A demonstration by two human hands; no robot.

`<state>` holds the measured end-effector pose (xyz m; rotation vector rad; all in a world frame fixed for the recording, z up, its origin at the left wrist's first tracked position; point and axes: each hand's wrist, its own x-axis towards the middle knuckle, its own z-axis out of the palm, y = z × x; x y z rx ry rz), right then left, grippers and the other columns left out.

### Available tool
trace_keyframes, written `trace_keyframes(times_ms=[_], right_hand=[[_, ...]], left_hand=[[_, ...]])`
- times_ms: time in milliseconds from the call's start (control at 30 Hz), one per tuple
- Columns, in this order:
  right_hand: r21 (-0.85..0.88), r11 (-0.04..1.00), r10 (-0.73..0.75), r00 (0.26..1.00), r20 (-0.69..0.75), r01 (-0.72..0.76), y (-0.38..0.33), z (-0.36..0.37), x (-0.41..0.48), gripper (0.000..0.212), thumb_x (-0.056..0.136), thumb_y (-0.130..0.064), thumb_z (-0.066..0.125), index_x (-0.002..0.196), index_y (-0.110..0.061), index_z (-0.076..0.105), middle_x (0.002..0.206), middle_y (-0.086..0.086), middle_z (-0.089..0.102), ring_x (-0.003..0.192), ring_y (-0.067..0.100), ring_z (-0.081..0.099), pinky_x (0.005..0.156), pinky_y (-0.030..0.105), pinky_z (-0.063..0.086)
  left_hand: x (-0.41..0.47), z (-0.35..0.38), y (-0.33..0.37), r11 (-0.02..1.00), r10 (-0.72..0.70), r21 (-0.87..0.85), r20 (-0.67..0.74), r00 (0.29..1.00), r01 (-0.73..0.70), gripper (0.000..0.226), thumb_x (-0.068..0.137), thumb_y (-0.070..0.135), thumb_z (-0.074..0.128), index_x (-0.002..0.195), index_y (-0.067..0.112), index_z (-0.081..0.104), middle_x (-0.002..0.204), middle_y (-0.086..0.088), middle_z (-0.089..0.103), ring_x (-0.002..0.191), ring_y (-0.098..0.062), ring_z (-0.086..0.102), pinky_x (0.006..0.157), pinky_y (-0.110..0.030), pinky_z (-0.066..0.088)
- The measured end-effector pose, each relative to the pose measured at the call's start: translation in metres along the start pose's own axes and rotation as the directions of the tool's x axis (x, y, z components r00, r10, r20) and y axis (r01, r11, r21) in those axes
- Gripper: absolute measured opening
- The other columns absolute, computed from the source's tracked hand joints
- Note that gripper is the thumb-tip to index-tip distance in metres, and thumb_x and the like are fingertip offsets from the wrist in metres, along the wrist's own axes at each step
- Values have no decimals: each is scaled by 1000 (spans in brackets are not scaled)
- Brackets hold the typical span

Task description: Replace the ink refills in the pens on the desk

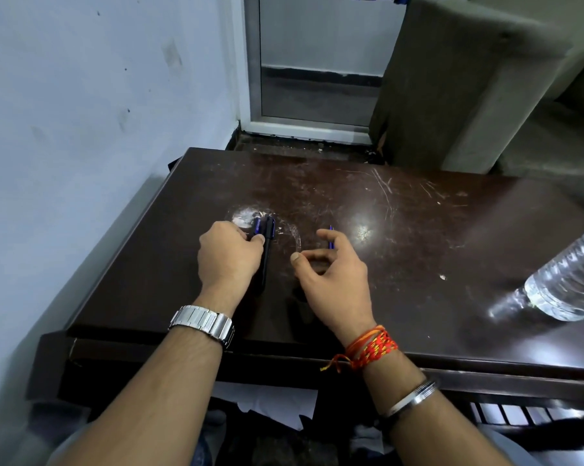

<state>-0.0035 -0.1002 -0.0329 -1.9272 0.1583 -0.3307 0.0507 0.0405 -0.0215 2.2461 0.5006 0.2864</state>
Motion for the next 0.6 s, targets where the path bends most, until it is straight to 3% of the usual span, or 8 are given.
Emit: trace_keyframes(times_ms=[67, 200, 333, 433, 533, 600], right_hand=[[-5, 1000, 0, 1000, 1, 0, 1, -2, 1, 43, 81, -30, 72, 120, -26, 55, 85, -13, 72, 71, -7, 66, 62, 5, 47], [-12, 1000, 11, 1000, 13, -11, 0, -4, 3, 39, 82, -30, 71, 118, -26, 56, 84, -14, 71, 72, -8, 65, 62, 5, 47], [-9, 1000, -12, 1000, 15, 12, 1, -2, 1, 38, 81, -27, 72, 116, -25, 57, 83, -13, 71, 71, -8, 65, 59, 3, 44], [-11, 1000, -26, 1000, 9, 26, 2, -2, 1, 37, 82, -27, 72, 116, -24, 57, 82, -13, 71, 72, -9, 64, 59, 2, 44], [-30, 999, -35, 999, 3, 35, 0, -4, 2, 36, 82, -28, 71, 115, -22, 59, 81, -13, 71, 73, -9, 64, 60, 3, 45], [-30, 998, -60, 998, -24, 60, -1, -4, -2, 33, 83, -28, 71, 114, -20, 62, 83, -13, 70, 76, -6, 65, 66, 10, 51]], left_hand=[[4, 3, -2, 1000, 20, -17, 13, 1000, -20, 28, 79, 32, 80, 60, 15, 68, 55, 6, 61, 54, -13, 59, 48, -21, 36], [7, 6, -4, 998, 41, -52, 54, 998, -38, 11, 81, 26, 80, 85, 16, 80, 79, 1, 73, 68, -12, 60, 58, -18, 40], [8, 9, -5, 994, 53, -98, 65, 996, -47, 9, 80, 22, 82, 87, 17, 81, 66, 15, 60, 66, -6, 58, 49, -4, 30], [8, 10, -6, 990, 65, -132, 63, 996, -56, 8, 79, 22, 83, 86, 18, 80, 66, 18, 60, 74, -8, 63, 52, -3, 30], [7, 7, -4, 982, 79, -175, 55, 995, -68, 8, 80, 29, 81, 78, 21, 79, 61, 17, 62, 64, 0, 62, 49, -1, 35], [-2, 4, -5, 971, 110, -214, -2, 994, -108, 17, 83, 33, 77, 93, 19, 80, 70, 14, 67, 66, 6, 61, 55, 2, 37]])
